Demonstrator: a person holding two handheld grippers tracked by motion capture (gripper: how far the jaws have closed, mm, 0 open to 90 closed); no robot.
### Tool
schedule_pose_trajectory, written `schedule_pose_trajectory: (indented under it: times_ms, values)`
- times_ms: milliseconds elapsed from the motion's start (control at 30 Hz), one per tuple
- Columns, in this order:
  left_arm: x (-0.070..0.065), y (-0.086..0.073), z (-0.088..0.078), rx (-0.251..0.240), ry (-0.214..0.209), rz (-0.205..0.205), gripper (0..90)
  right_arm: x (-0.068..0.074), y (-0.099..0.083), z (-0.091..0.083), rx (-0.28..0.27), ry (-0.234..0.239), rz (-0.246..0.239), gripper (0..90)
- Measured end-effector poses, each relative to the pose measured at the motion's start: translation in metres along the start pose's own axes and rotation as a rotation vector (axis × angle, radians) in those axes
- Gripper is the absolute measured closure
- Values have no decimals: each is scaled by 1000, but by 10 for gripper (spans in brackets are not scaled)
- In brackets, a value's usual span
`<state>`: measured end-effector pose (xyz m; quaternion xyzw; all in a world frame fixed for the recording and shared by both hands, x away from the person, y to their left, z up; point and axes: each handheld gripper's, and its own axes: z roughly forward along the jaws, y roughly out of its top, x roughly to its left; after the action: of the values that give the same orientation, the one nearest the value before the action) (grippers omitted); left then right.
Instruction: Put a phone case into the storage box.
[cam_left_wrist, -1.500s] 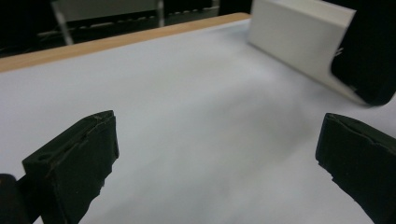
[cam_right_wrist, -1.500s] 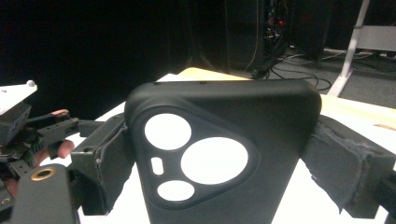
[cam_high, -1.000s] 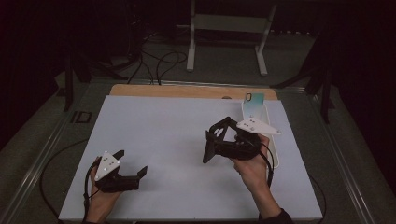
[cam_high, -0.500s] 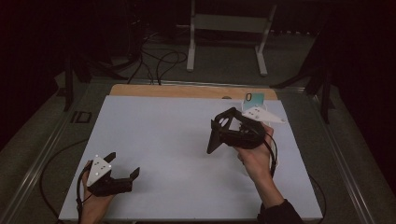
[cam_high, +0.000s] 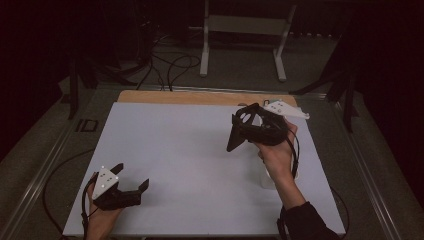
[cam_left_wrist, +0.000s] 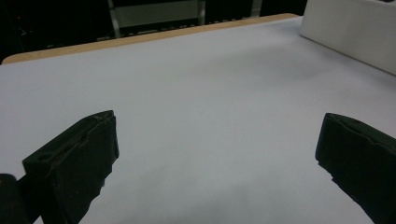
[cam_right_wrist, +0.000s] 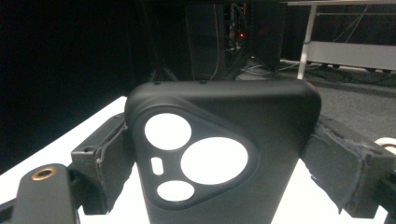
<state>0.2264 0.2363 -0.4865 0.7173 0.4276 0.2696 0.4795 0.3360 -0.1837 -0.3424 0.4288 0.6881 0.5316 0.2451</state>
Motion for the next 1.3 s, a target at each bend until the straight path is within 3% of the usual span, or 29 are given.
schedule_pose_trajectory:
  times_ms: [633, 1300]
  values:
    - [-1, -1, 1, 8, -1, 1, 0, -39, 13, 16, -3, -101, 40, 140]
    - [-1, -1, 0, 2, 1, -4, 0, -56, 27, 30, -5, -198, 18, 139]
